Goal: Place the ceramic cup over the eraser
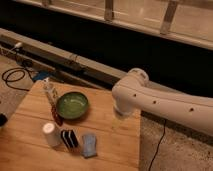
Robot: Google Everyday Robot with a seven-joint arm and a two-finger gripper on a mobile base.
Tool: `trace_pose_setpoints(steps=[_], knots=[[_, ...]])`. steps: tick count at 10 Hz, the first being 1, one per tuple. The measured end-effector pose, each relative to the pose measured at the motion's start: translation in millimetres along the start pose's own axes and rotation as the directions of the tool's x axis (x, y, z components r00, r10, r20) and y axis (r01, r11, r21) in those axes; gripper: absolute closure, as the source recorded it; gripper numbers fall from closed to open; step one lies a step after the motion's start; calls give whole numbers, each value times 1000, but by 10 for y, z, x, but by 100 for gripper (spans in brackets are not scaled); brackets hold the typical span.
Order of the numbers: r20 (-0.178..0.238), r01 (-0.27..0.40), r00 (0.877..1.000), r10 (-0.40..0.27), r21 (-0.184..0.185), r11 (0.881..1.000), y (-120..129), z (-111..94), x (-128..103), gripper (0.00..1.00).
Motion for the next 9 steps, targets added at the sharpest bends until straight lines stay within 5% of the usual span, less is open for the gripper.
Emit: trace_pose_setpoints(steps=[5,9], knots=[[2,15,1000,-15,3,1000,-48,-13,-32,24],[8,154,988,-154,29,988,61,-139,-604,24]])
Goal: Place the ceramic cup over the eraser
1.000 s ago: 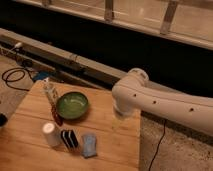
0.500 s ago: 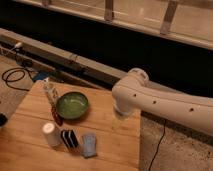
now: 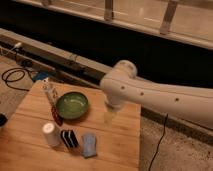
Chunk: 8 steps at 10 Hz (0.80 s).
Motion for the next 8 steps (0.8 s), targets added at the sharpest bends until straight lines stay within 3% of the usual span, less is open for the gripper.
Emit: trace_pose_setpoints(steps=[3,5,6,8], knots=[[5,157,988,-157,9,988,272,-57,-789,24],[6,272,962,-272,-14,962,608,-12,-1324,24],[9,332,943,-331,-26,943,823,6,-1542,24],[10,386,923,-386,-37,922,1032,17,-1726,24]])
